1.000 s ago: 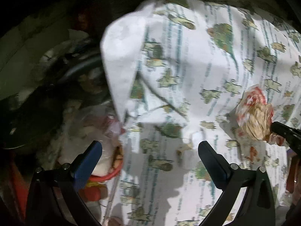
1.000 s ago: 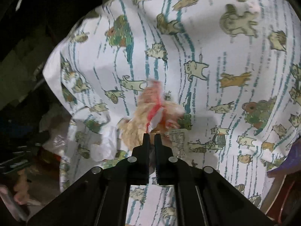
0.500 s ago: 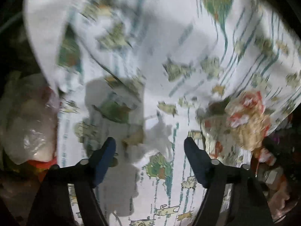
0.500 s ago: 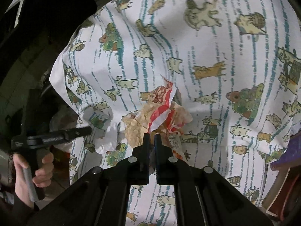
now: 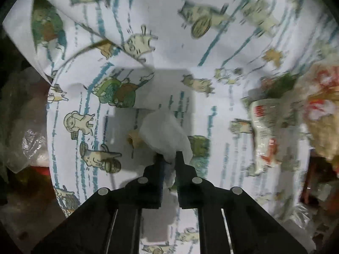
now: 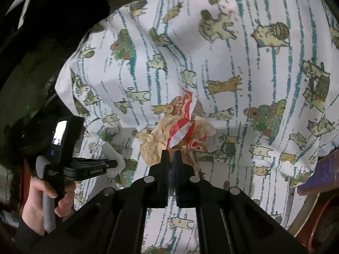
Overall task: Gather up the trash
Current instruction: 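Grasp the white tissue with left tool while right tool holds the wrapper, then lift the white tissue with left tool while right tool lifts the crumpled wrapper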
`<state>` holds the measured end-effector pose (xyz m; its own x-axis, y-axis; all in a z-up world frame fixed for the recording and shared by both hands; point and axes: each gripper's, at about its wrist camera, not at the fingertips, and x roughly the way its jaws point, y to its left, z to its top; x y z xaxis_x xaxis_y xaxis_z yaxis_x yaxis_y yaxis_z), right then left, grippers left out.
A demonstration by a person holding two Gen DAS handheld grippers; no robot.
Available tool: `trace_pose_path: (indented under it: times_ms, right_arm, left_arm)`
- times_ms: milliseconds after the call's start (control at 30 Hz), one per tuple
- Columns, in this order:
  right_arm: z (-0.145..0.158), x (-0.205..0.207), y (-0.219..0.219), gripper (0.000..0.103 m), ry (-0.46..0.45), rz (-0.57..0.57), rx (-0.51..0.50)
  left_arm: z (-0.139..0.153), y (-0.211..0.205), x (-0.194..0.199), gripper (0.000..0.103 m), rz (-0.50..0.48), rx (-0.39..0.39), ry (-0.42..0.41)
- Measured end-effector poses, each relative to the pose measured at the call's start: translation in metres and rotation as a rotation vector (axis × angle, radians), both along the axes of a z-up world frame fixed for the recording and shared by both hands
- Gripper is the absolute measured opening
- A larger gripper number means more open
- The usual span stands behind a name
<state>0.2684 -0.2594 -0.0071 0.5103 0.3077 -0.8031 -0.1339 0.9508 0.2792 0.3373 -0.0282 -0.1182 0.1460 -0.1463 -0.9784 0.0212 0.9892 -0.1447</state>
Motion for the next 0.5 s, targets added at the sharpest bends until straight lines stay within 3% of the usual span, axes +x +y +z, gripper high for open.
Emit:
trace_pose_path:
  times_ms: [133,300,500]
  right_arm:
    - [0.002,-0.005,0.008,0.004,-0.010,0.010,-0.002]
    - [-0.005,-0.009,0.017,0.004,0.014,0.014,0.009]
    - [0.002,-0.026,0.042,0.004,-0.030,0.082,-0.030]
  left_arm:
    - [0.038,0.010,-0.017,0.010,-0.026,0.027,-0.149]
    - [0.079,0.038,-0.040,0.010,0.012,-0.004,-0.257]
    - [0.115,0.076,-0.073,0.010,0.046,-0.037,-0.415]
